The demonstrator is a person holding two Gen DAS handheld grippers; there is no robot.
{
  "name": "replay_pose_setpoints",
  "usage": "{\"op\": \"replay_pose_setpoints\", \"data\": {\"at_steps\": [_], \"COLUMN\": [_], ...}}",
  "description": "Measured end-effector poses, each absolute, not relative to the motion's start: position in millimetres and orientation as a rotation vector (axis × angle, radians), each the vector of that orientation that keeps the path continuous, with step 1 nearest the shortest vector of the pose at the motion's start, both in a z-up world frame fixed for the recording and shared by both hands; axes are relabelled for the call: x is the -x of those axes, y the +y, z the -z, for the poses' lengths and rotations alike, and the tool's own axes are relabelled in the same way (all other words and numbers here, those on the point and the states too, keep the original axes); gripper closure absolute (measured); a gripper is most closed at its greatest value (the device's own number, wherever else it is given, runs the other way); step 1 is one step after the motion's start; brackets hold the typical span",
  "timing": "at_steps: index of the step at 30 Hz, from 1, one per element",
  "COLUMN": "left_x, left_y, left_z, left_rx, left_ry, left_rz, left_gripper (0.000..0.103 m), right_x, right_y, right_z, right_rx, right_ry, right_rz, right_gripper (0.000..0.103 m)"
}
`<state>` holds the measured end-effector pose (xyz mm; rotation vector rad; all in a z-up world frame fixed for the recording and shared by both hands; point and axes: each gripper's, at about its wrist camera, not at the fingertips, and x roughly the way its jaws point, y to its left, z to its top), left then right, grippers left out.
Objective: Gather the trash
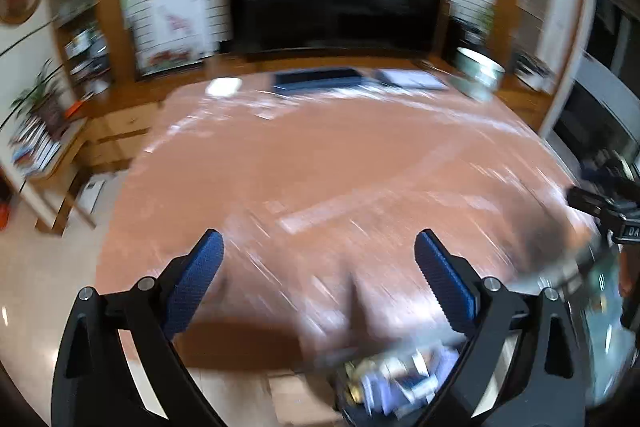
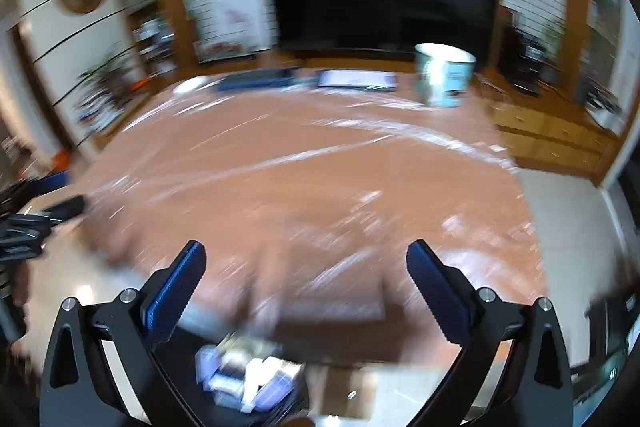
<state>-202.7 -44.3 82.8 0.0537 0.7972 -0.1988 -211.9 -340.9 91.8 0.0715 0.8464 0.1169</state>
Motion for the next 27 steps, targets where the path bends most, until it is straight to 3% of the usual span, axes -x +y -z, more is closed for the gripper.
{"op": "replay_pose_setpoints", "data": {"at_steps": [11, 27], "left_x": [60, 8], "left_y": [17, 26], "left_z": [-36, -7], "left_rx": [0.044, 0.017], "left_ry": [0.905, 0.955], "left_rz": [-0.021, -0.044], "left_gripper": [0.006, 0.005], "right_x": [82, 25], "right_y": [-409, -446], "right_z": [-40, -9], "right_rx": [-0.07, -0.111], "right_ry": [0.951, 0.976], "right_rz": [0.129, 0.184], "right_gripper": [0.004, 0.004]}}
